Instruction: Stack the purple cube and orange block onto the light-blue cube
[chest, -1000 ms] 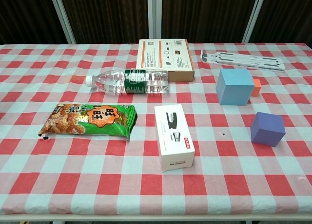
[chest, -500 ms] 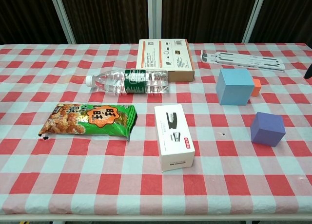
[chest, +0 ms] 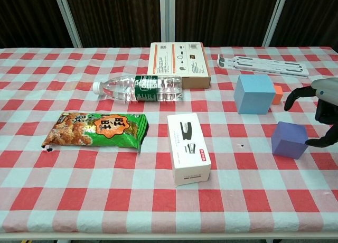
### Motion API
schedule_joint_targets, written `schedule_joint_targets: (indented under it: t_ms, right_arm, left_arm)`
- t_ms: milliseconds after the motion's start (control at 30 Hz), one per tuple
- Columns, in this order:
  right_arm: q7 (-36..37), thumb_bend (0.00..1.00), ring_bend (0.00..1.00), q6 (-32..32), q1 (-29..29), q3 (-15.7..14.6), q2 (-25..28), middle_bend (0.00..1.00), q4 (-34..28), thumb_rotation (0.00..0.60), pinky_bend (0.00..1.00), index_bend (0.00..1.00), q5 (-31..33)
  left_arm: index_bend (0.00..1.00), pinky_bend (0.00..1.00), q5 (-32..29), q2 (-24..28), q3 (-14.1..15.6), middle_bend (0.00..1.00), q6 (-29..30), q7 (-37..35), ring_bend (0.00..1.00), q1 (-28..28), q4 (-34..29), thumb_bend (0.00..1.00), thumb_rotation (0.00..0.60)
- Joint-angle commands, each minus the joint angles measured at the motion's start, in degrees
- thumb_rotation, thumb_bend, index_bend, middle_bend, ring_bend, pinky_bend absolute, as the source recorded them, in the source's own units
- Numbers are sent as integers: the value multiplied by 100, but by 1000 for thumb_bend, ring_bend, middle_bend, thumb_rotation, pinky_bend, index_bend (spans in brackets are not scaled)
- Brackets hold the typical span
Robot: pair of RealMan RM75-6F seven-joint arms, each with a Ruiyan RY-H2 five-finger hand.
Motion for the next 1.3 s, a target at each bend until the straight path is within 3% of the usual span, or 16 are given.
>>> schedule_joint_targets:
  t_ms: [33,633,867,1300]
  right_arm:
    - [-92,111,941,46,107,-43,-154,1000,112,600,909,281,144]
    - [46,111,958,196,242,-203,-414,1000,325,600,912,287,427]
    - [29,116,965,315,287,-213,-520,1000,365,600,920,406,480]
    - [57,158,975,433,359,-253,-595,1000,427,600,929,466,430]
  left_arm:
    - [190,330,2,-6,6,202,-17,-18,203,-7,26,0,600]
    - [190,330,-8,-58,14,201,-35,-172,203,-10,192,0,600]
    - [190,330,3,-69,28,201,-51,-210,203,-16,236,0,600]
    - [190,330,-17,-87,27,202,-70,-262,203,-23,294,0,600]
